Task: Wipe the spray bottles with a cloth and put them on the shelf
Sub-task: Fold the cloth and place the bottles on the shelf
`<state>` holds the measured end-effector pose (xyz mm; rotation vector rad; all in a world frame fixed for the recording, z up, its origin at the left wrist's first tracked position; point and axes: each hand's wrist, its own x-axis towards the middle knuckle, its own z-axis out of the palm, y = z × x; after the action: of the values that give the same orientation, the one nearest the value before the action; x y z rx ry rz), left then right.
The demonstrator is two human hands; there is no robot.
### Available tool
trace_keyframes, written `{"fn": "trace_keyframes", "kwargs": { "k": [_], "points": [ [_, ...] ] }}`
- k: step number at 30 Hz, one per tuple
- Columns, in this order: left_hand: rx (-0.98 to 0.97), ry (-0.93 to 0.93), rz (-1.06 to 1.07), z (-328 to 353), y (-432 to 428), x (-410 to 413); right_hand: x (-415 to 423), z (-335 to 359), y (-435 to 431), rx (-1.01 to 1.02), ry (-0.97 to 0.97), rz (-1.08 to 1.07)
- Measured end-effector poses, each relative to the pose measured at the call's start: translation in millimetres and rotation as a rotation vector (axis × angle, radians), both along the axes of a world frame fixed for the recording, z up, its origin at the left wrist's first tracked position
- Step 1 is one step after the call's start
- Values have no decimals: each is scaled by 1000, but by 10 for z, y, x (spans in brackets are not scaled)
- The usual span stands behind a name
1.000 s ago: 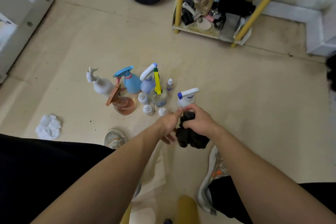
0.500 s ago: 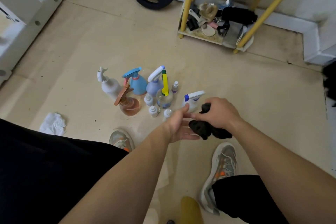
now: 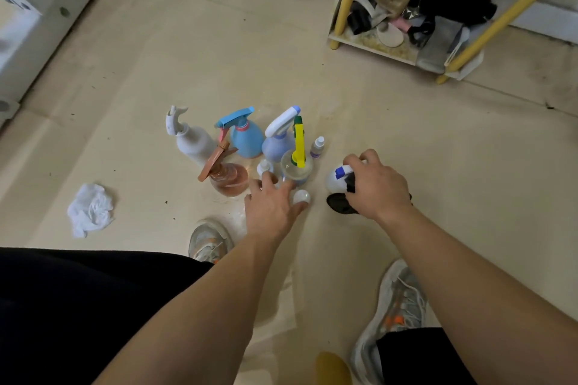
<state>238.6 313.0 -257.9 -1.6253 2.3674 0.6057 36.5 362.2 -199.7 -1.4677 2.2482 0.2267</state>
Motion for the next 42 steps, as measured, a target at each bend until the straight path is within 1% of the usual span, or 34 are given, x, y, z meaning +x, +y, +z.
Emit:
{"fn": "trace_keyframes", "kwargs": {
  "k": [3, 7, 10, 13, 16, 21, 24, 29, 34, 37, 42],
  "points": [
    [-23, -18, -34, -8, 49, -23, 33, -102, 27, -73, 4, -45],
    [-82, -54, -94, -27, 79, -142, 28, -153, 50, -105, 28, -39],
    [-53, -64, -160, -89, 44, -165, 36, -153, 56, -120, 21, -49],
    [4, -32, -196, -114, -11, -130, 32, -154, 58, -129, 16, -54],
    [58, 35, -164, -133, -60, -81, 20, -164, 68, -129, 13, -55],
    [71, 74, -164, -148, -168, -11, 8, -150, 82, -133, -4, -70],
    [73, 96, -191, -33, -188, -34, 9, -83, 107, -132, -33, -125],
    [42, 23, -305, 381, -164, -83, -5, 264, 244, -134, -51, -210],
    [55, 23, -411, 1042, -194, -248, -87, 896, 399, -166, -60, -240],
    [71, 54, -482, 1543, -257, -469, -206, 1369, 421, -218, -47, -259],
    [14, 122, -528, 2341, -591, -1071, -610, 2108, 161, -291, -47, -284]
  ]
}}
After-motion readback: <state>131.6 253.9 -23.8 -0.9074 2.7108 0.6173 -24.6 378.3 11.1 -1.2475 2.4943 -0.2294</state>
